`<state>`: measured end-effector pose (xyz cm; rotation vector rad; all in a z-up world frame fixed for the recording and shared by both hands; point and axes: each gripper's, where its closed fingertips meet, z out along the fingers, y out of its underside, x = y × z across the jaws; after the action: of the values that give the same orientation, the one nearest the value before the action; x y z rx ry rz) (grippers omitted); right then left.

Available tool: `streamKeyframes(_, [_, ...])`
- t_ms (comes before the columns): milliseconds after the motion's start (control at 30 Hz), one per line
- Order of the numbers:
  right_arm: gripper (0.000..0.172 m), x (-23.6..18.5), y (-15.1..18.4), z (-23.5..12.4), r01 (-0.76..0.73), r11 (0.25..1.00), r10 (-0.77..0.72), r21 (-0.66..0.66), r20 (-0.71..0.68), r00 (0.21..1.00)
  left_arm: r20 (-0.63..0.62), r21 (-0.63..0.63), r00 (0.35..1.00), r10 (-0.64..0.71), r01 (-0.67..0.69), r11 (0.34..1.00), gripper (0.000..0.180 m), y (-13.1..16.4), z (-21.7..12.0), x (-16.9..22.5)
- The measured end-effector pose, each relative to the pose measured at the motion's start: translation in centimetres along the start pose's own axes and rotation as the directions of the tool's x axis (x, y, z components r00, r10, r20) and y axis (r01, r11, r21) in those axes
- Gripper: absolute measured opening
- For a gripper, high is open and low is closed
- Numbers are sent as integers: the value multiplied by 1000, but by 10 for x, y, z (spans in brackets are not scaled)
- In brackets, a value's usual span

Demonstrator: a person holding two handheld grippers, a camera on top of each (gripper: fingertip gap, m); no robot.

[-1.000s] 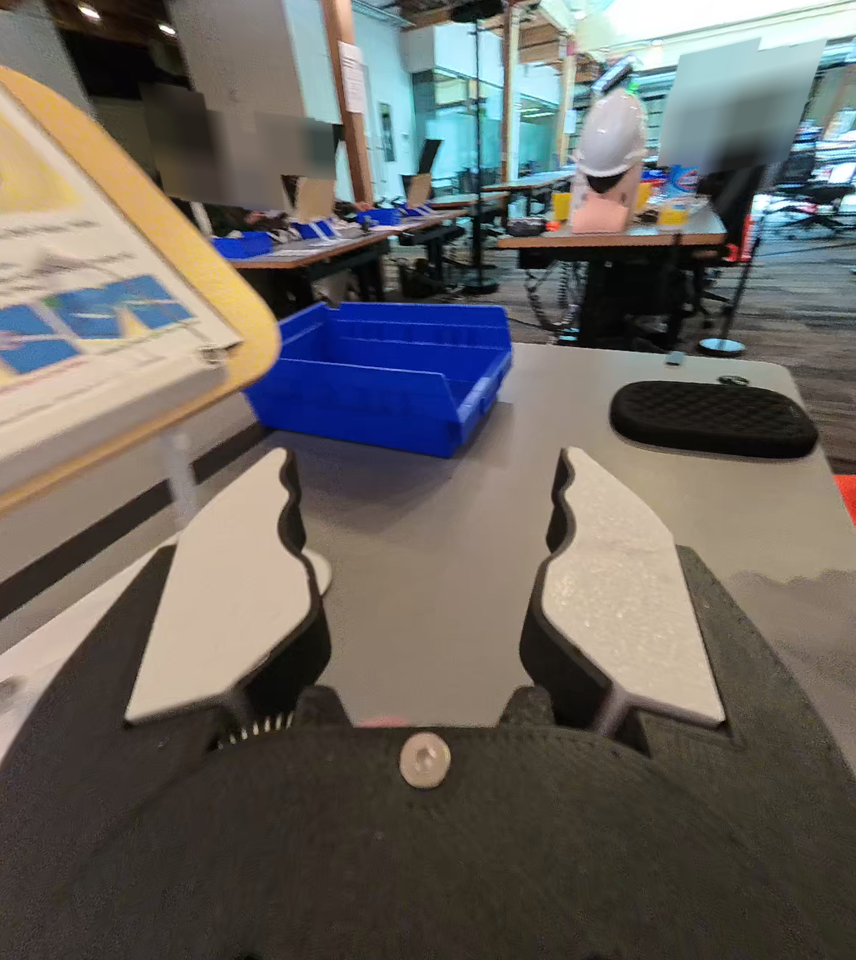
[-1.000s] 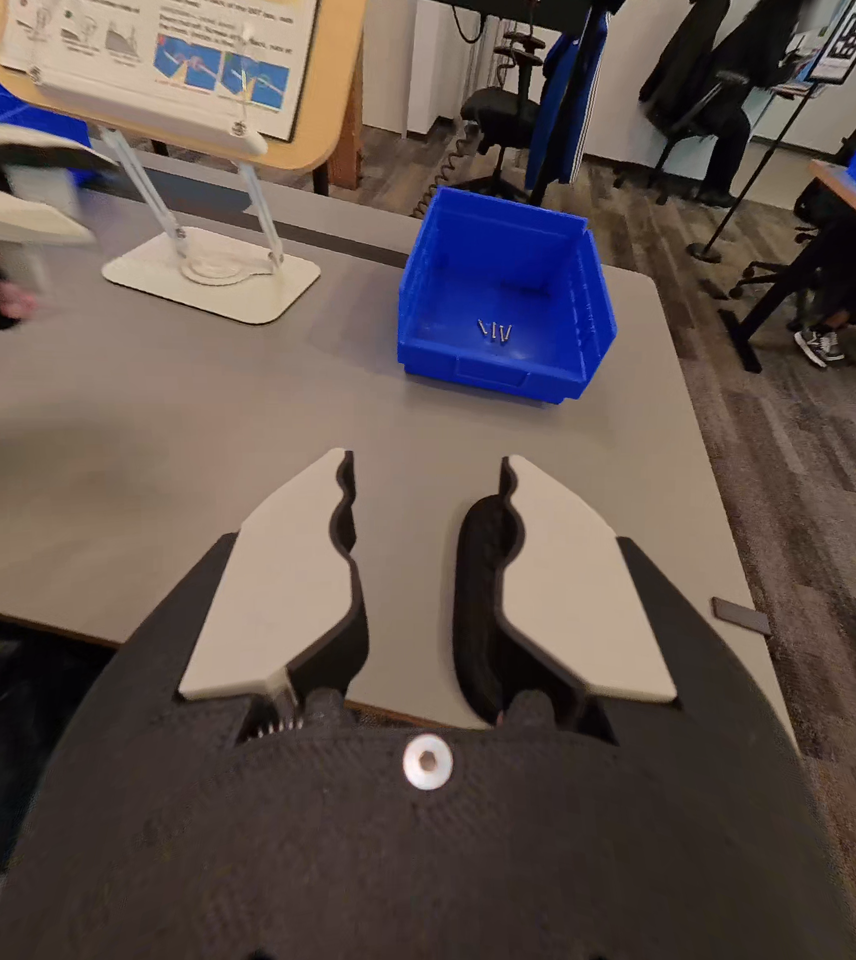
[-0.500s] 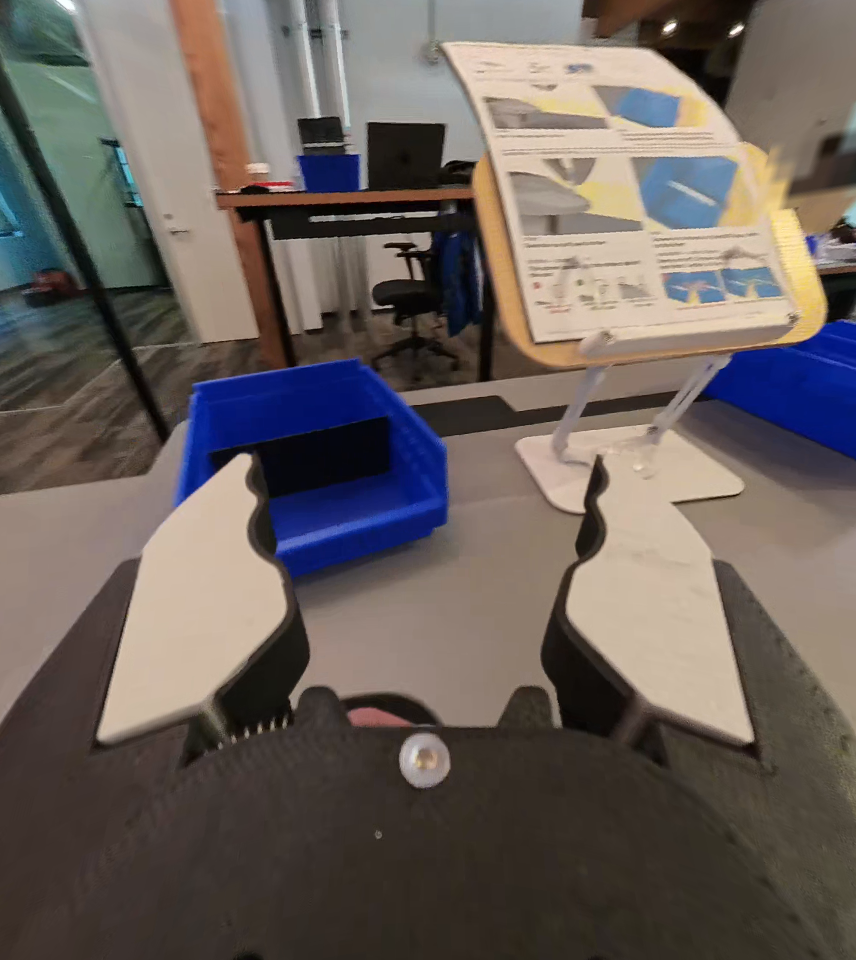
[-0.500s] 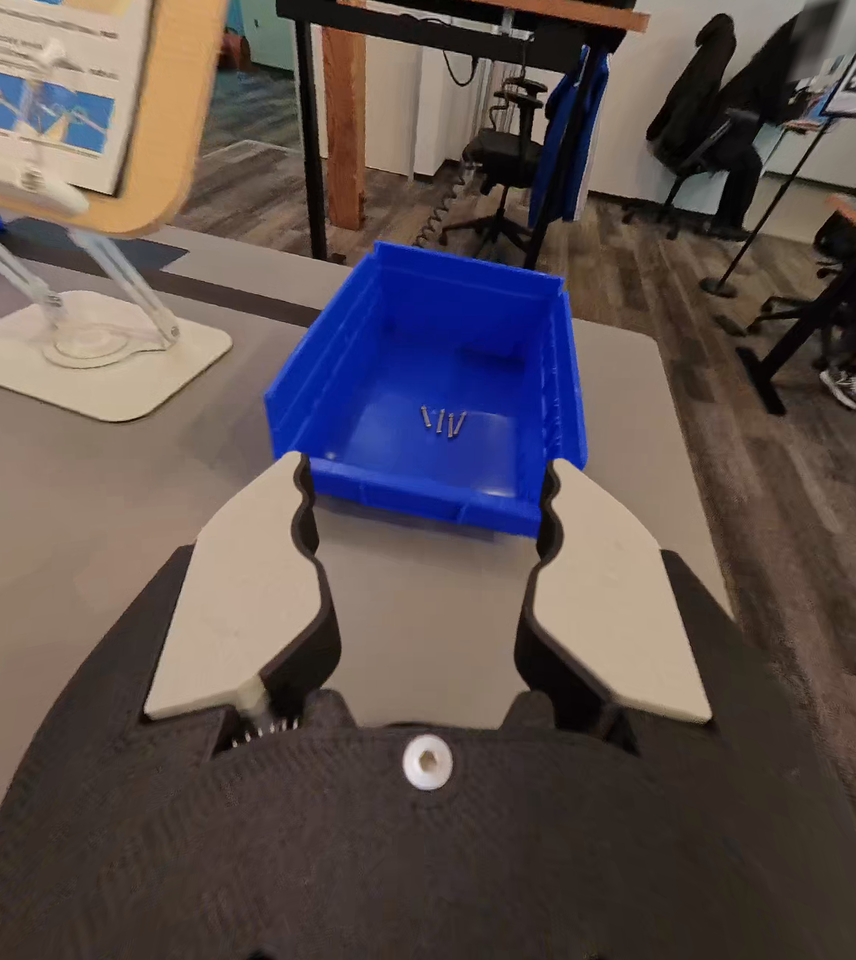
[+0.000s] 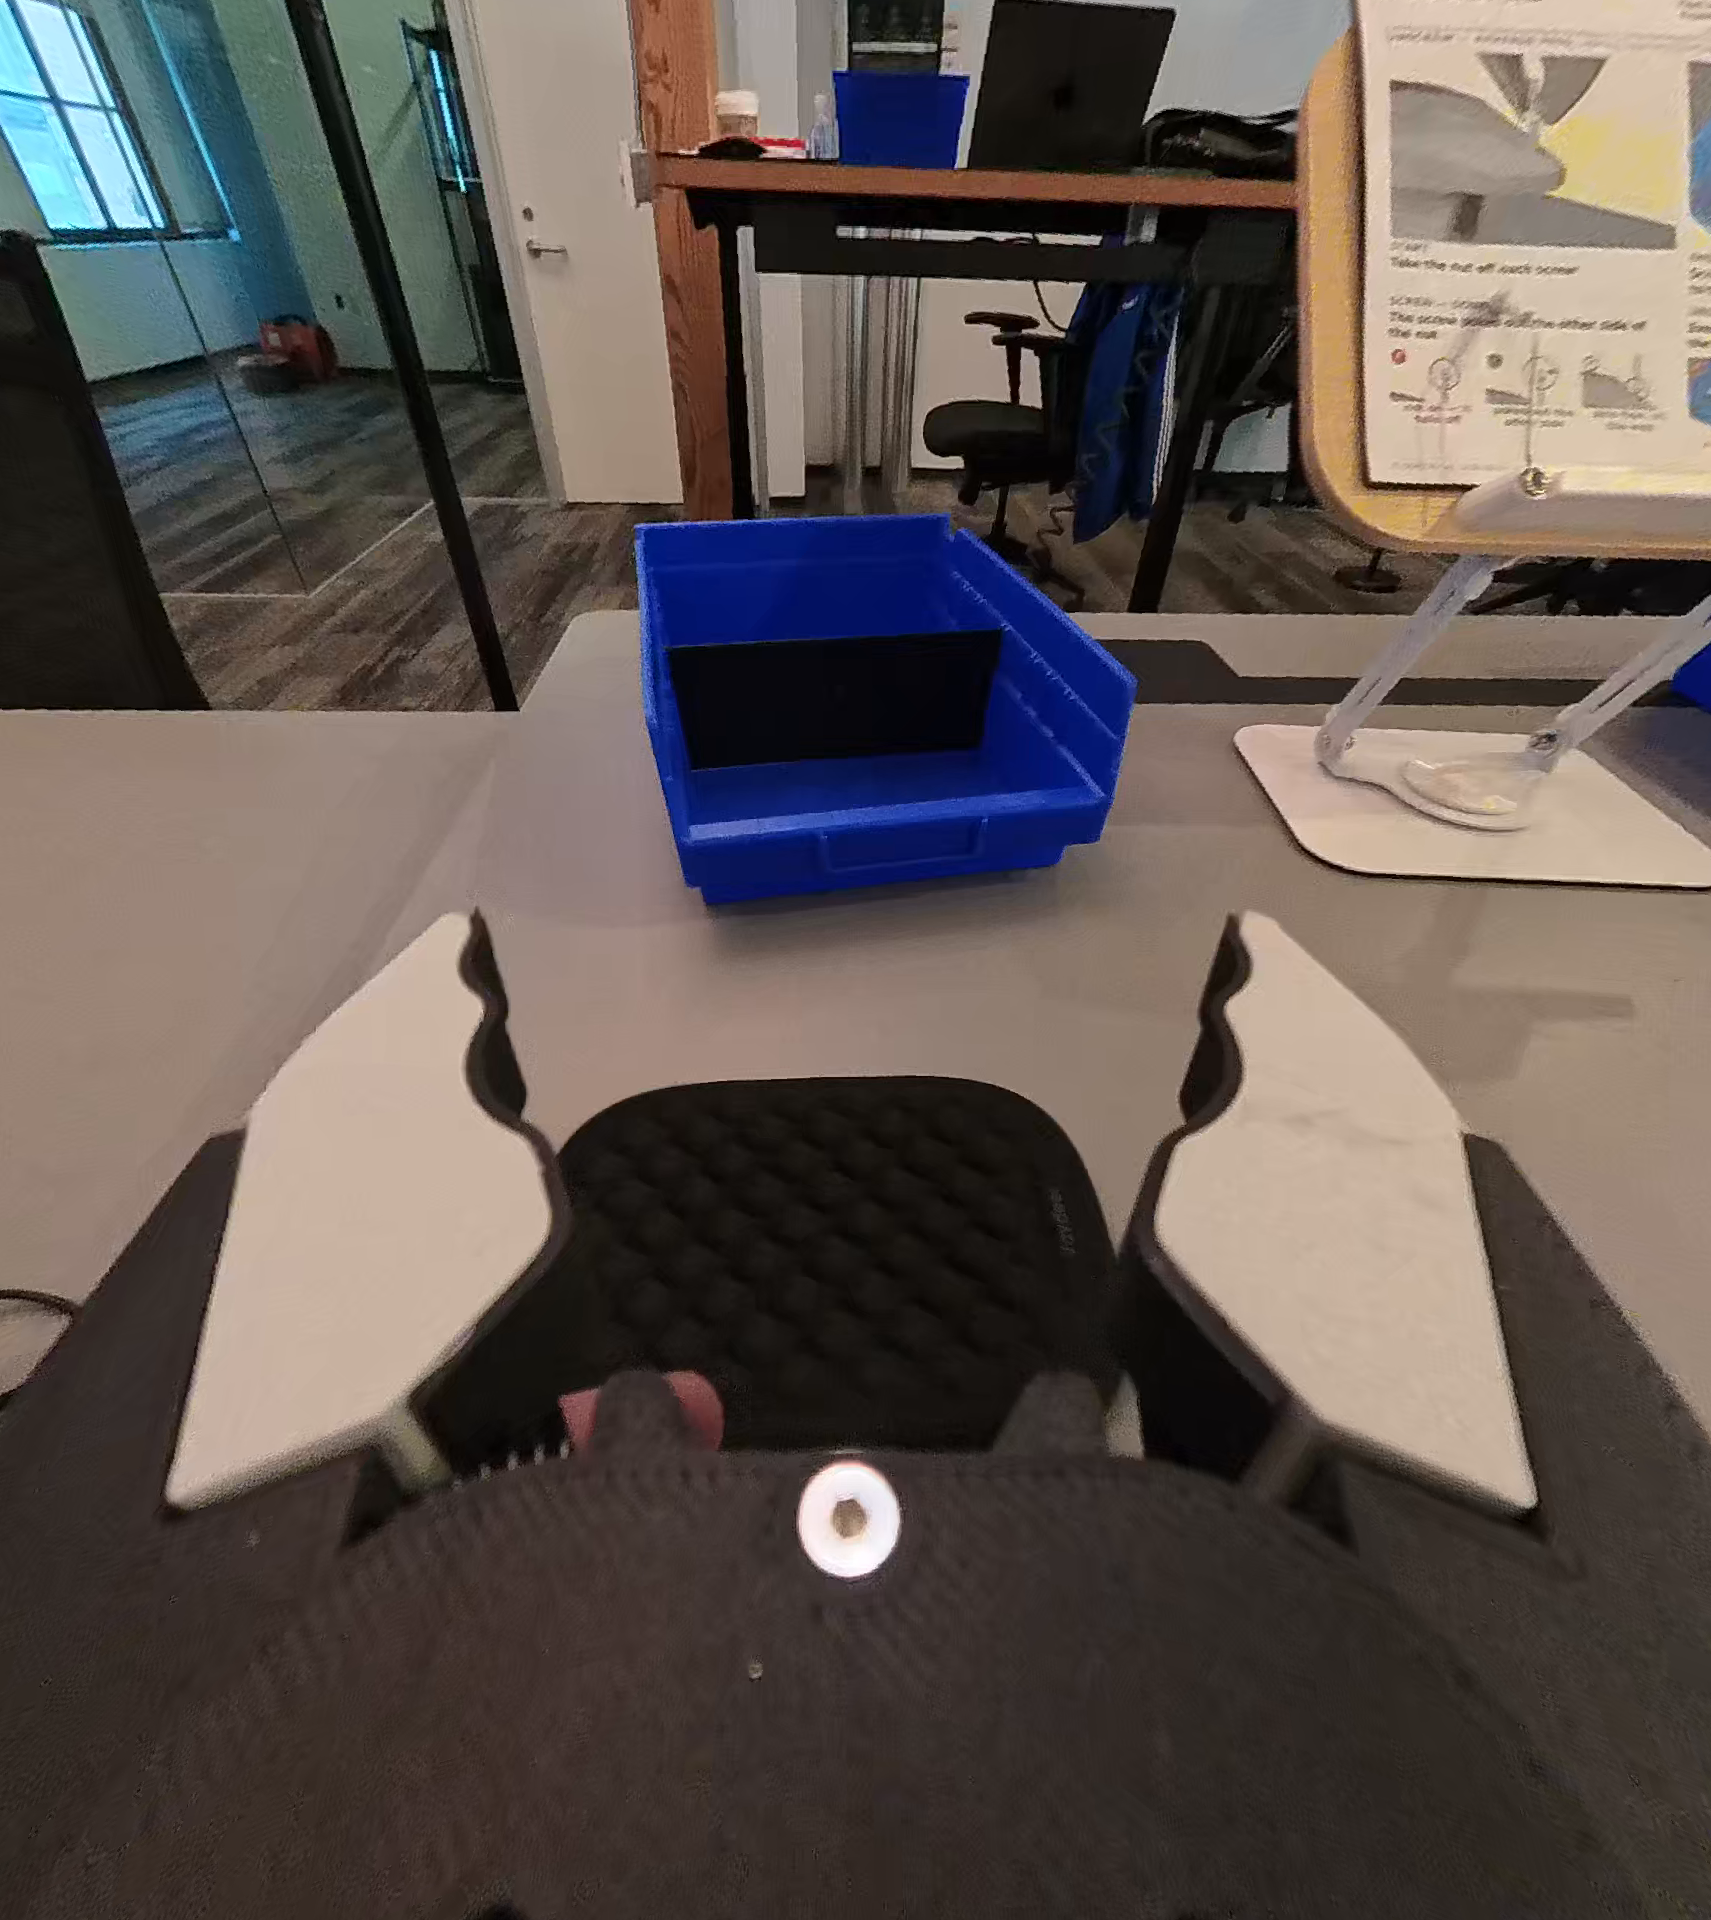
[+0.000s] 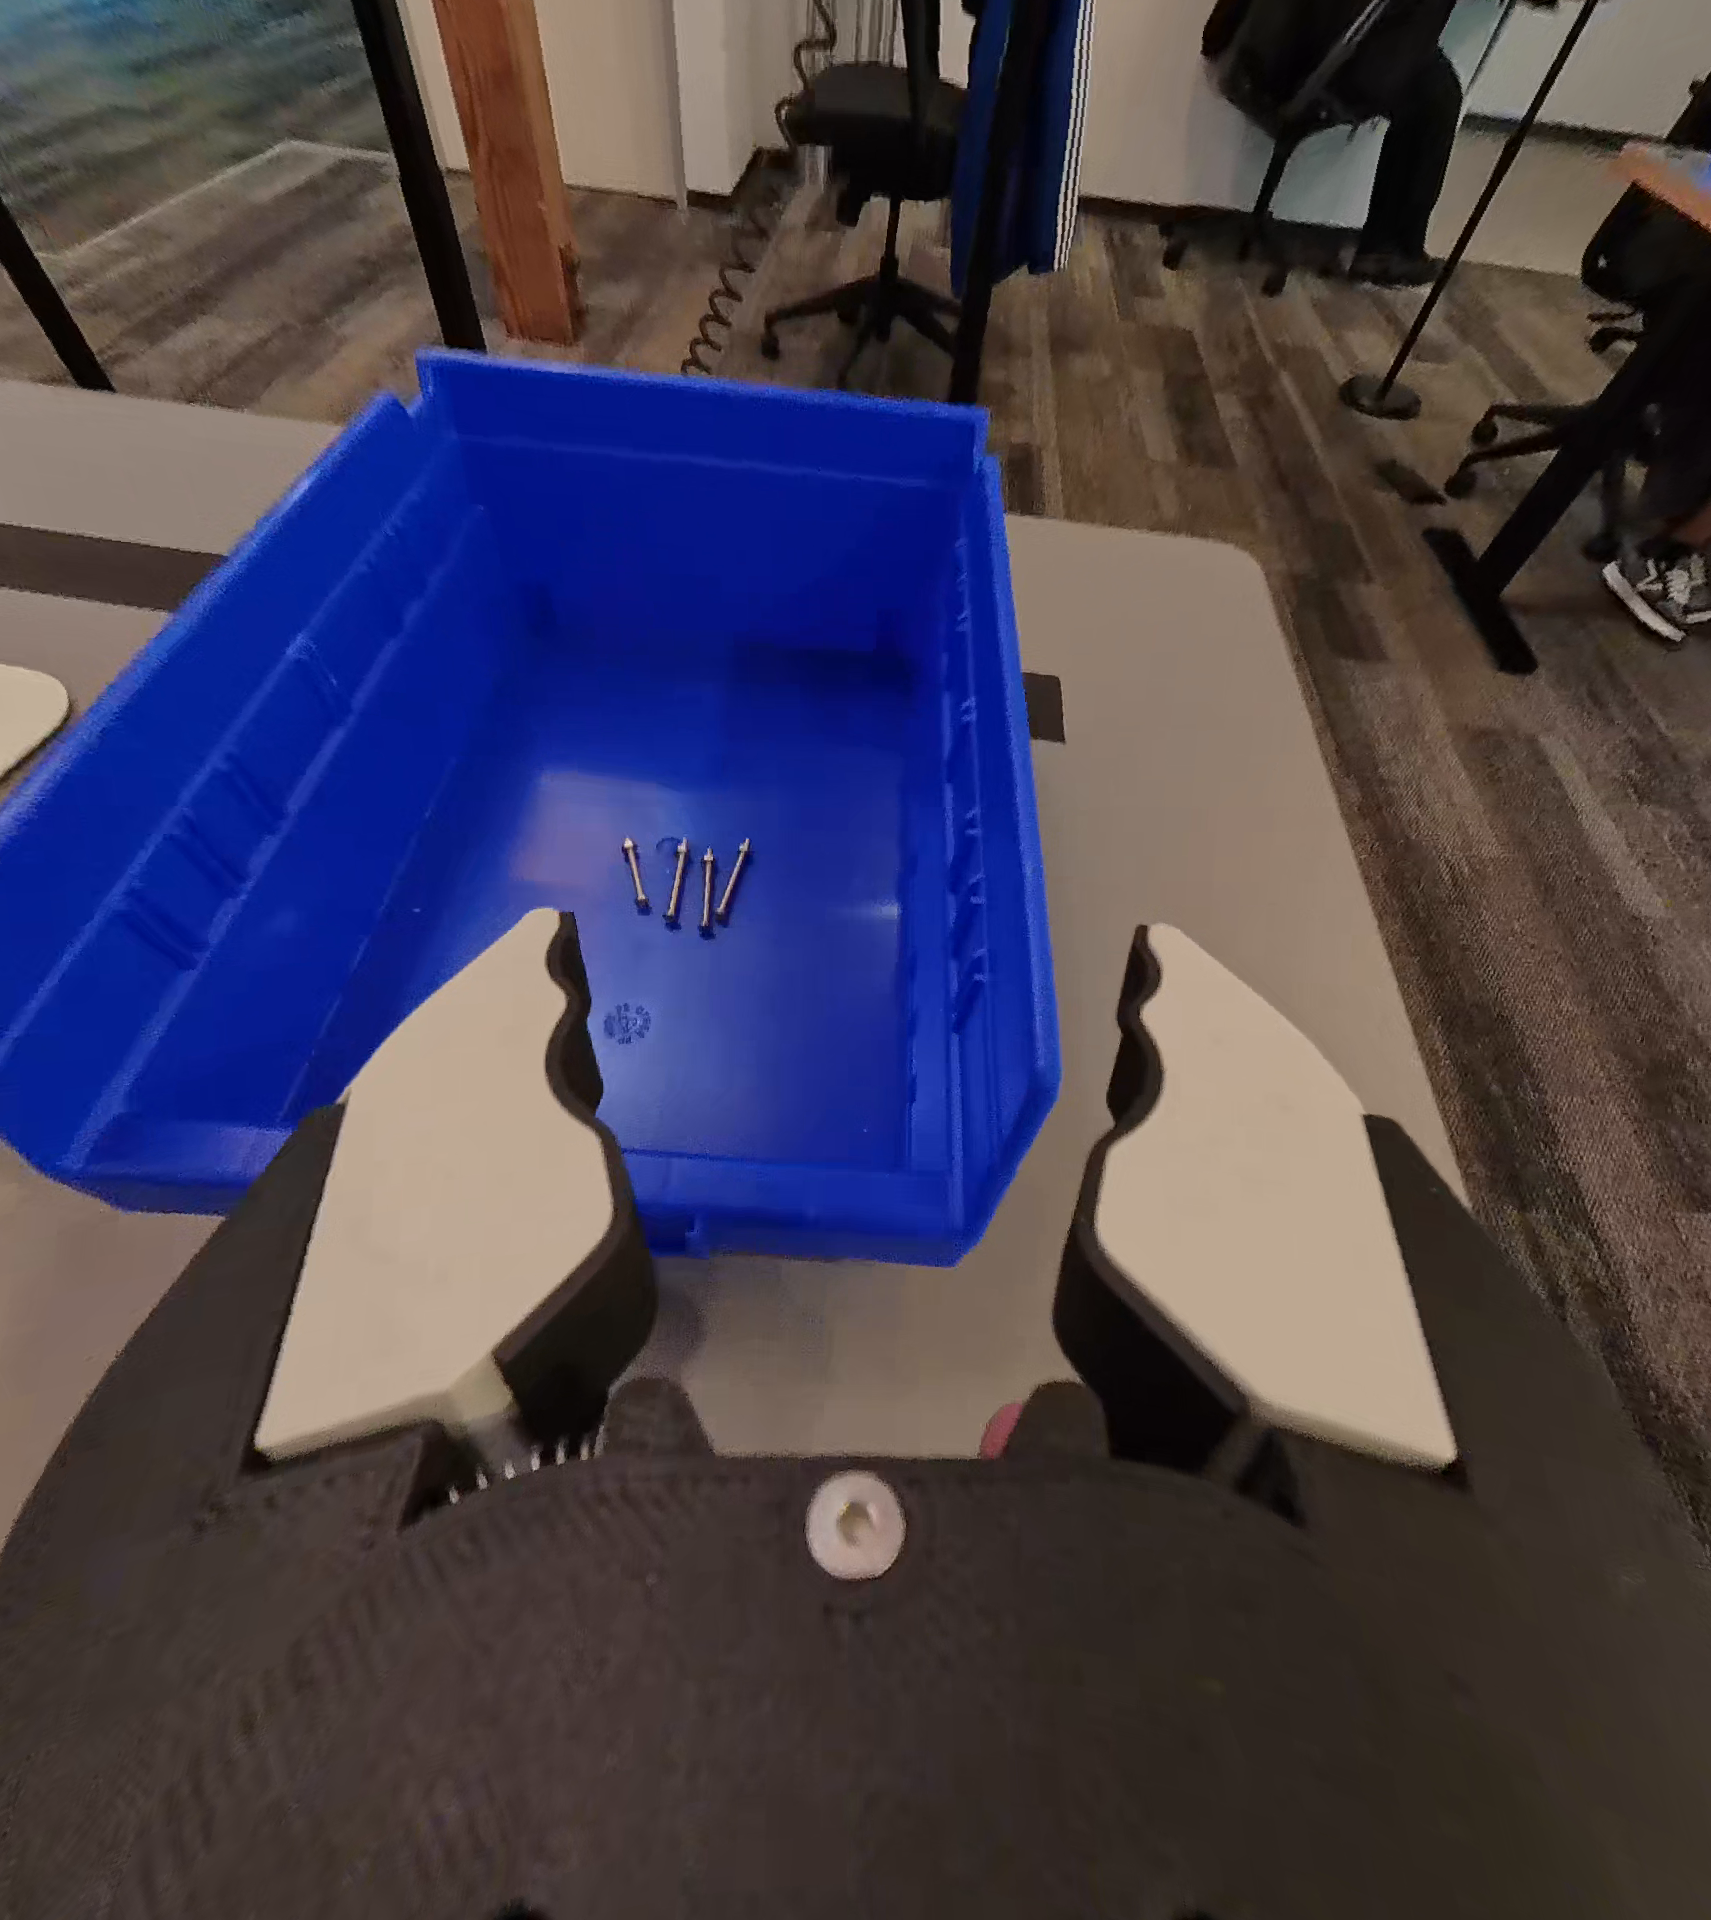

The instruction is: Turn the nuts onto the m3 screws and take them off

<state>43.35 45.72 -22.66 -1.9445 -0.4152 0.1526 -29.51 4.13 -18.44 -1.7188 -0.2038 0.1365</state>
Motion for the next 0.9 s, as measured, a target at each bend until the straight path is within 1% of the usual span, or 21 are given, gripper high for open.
streamKeyframes(67, [96, 2, 14, 9, 25, 998, -26, -65, -25, 999, -9, -13, 1000, -19, 19, 1000, 124, 1, 8, -3])
streamKeyframes(167, [90, 3, 22, 19, 30, 996, -33, -78, -37, 999, 6, -21, 1000, 2, -2, 1000, 126, -2, 25, -13])
streamKeyframes(200, [84, 6, 24, 20, 43, 995, -48, -93, -48, 998, 8, -36, 1000, 4, -4, 999, 125, -1, 32, -16])
streamKeyframes(267, [79, 10, 28, 23, 68, 991, -75, -112, -60, 995, 20, -67, 1000, 10, -8, 998, 125, 2, 48, -25])
streamKeyframes(333, [73, 15, 28, 25, 62, 992, -68, -107, -63, 996, 38, -98, 999, 21, -17, 995, 122, 7, 63, -37])
streamKeyframes(467, [52, 22, 28, 25, 72, 990, -78, -120, -44, 996, 62, -139, 998, 8, 1, 990, 119, 8, 94, -63])
streamKeyframes(533, [39, 25, 29, 25, 71, 989, -76, -133, -30, 997, 20, -148, 999, -46, 49, 988, 115, 7, 111, -62])
streamKeyframes(567, [36, 26, 30, 25, 69, 988, -72, -141, -20, 997, 7, -159, 999, -47, 48, 986, 115, 7, 122, -61])
streamKeyframes(667, [27, 28, 32, 25, 78, 983, -80, -165, -2, 997, -26, -241, 999, -23, 16, 970, 112, 19, 159, -57])
streamKeyframes(767, [7, 28, 35, 24, 72, 980, -66, -187, 39, 997, -27, -355, 1000, 3, -13, 935, 110, 41, 194, -62])
streamKeyframes(800, [7, 27, 35, 24, 68, 980, -59, -189, 50, 997, -16, -377, 1000, 14, -19, 926, 110, 46, 203, -67])
streamKeyframes(833, [7, 28, 35, 25, 73, 978, -64, -194, 52, 997, -13, -382, 1000, 7, -11, 924, 106, 48, 211, -70])
streamKeyframes(867, [11, 27, 37, 26, 81, 976, -72, -203, 54, 996, -23, -383, 999, -28, 17, 924, 100, 49, 218, -71])
streamKeyframes(900, [21, 23, 40, 29, 82, 972, -68, -219, 71, 995, -24, -388, 997, -72, 57, 920, 97, 50, 224, -73])
